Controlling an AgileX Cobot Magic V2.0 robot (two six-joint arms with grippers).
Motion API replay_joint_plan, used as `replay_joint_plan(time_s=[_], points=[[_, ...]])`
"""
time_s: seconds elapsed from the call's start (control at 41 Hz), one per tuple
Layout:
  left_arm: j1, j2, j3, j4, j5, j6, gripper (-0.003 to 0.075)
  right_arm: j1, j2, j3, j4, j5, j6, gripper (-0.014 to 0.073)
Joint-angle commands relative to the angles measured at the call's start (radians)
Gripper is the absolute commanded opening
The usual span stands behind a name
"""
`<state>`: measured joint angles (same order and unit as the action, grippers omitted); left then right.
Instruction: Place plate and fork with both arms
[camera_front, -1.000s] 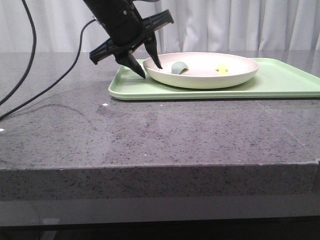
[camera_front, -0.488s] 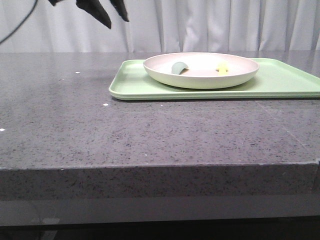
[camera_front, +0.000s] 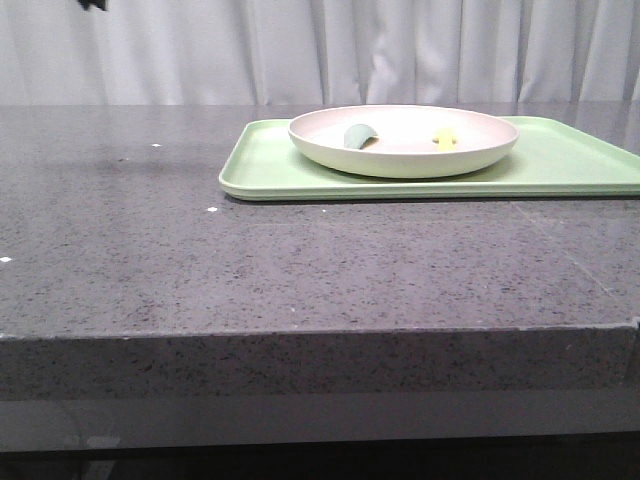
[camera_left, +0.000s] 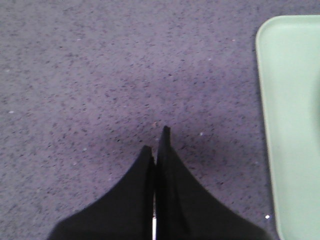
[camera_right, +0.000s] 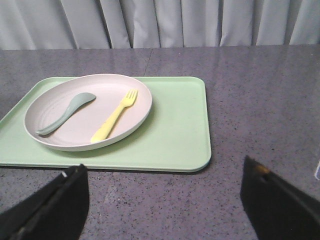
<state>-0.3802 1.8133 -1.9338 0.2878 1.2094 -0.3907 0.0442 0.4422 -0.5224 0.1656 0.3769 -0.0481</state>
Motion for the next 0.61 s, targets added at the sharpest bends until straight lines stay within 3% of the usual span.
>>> replay_joint_plan(time_s=[0.0,0.195,0.585], points=[[0.002,-0.111,0.04,0.04,-0.033,-0.018,-0.0018,-0.006,0.014,-0.04,0.004,-0.073,-0.009,0.0636],[0.002,-0.282,0.294,0.04,-0.168,-0.019,-0.0018,-0.006,0.014,-0.04,0.004,-0.073,-0.009,0.0636],[0.002,-0.777,0.919,0.02,-0.658,0.009,-0.0018,-0.006,0.014,-0.04,0.004,-0.073,-0.009,0.0636]])
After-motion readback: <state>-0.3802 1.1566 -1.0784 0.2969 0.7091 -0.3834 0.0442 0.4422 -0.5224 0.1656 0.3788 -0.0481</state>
